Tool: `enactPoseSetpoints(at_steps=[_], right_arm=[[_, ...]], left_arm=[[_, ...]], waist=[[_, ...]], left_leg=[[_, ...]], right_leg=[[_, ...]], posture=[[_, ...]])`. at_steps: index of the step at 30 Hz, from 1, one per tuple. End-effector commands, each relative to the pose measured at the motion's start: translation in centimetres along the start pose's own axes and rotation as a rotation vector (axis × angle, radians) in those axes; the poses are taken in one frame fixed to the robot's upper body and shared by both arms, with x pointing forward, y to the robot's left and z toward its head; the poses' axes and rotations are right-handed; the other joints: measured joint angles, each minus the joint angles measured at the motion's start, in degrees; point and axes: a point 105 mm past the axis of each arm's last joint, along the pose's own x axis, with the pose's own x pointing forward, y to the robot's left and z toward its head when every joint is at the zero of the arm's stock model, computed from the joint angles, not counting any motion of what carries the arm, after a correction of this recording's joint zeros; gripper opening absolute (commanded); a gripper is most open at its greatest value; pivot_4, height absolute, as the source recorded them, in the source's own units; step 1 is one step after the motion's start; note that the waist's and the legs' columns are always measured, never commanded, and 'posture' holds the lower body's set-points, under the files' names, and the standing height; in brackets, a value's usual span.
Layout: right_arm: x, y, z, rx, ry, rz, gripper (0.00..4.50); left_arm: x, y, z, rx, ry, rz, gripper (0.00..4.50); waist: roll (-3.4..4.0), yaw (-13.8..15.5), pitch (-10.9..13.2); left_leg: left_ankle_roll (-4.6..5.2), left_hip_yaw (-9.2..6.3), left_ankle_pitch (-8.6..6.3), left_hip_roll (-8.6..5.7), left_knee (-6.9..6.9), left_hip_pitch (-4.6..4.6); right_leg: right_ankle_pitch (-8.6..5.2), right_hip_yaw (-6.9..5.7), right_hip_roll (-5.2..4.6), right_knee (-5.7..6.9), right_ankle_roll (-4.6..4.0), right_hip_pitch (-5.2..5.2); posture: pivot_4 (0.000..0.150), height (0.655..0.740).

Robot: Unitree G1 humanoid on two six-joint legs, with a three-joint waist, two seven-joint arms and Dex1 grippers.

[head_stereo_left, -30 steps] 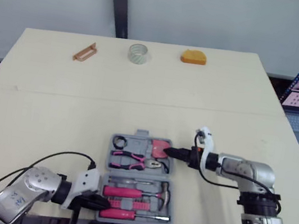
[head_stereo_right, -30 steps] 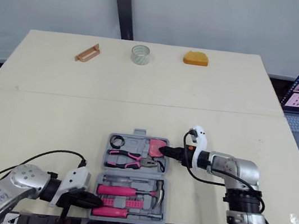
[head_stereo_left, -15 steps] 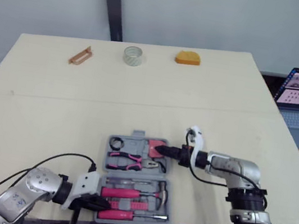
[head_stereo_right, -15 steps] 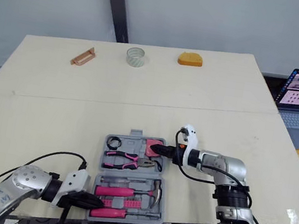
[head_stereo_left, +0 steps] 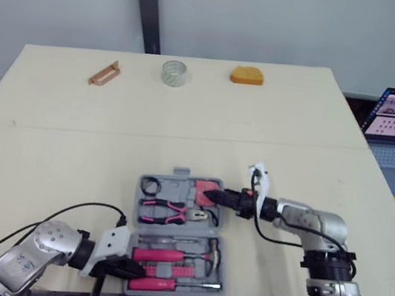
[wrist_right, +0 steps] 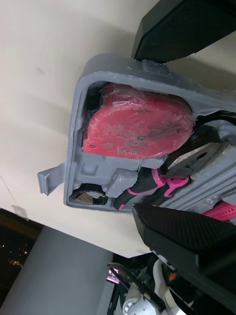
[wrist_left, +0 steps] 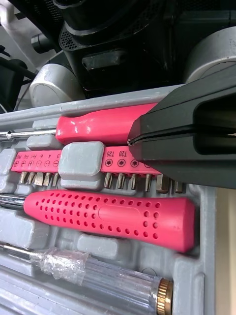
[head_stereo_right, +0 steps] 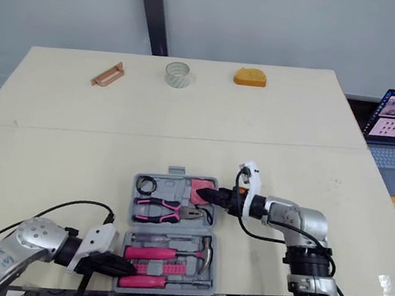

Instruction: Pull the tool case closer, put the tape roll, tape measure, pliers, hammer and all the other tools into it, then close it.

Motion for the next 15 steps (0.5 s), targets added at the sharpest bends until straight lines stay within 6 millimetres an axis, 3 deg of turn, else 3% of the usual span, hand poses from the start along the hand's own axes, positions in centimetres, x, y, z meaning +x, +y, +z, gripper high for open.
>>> enactPoseSetpoints(at_steps=[1,15], right_arm=[[-0.3,2.1,1.4,-0.057,-0.043,0.109,4.45],[-2.2,3.3,2.5,-0.096,-0.060,0.183,4.45]], left_arm=[[-1.0,1.0,-2.6,-0.122,0.073,0.126,0.00],[-2.3,0.9,-3.2,-0.213,-0.057,0.341,0.00]], waist=[[0.01,-0.1,0.0],[0.01,0.0,0.0]], left_leg=[[0.00,0.02,0.00,0.01,-0.02,0.00],[-0.01,0.05,-0.01,0.05,-0.05,-0.02]], right_leg=[[0.00,0.01,0.01,-0.01,0.00,-0.01],[0.00,0.03,0.04,-0.07,0.00,-0.03]], posture=[[0.150,0.7400],[0.150,0.7400]])
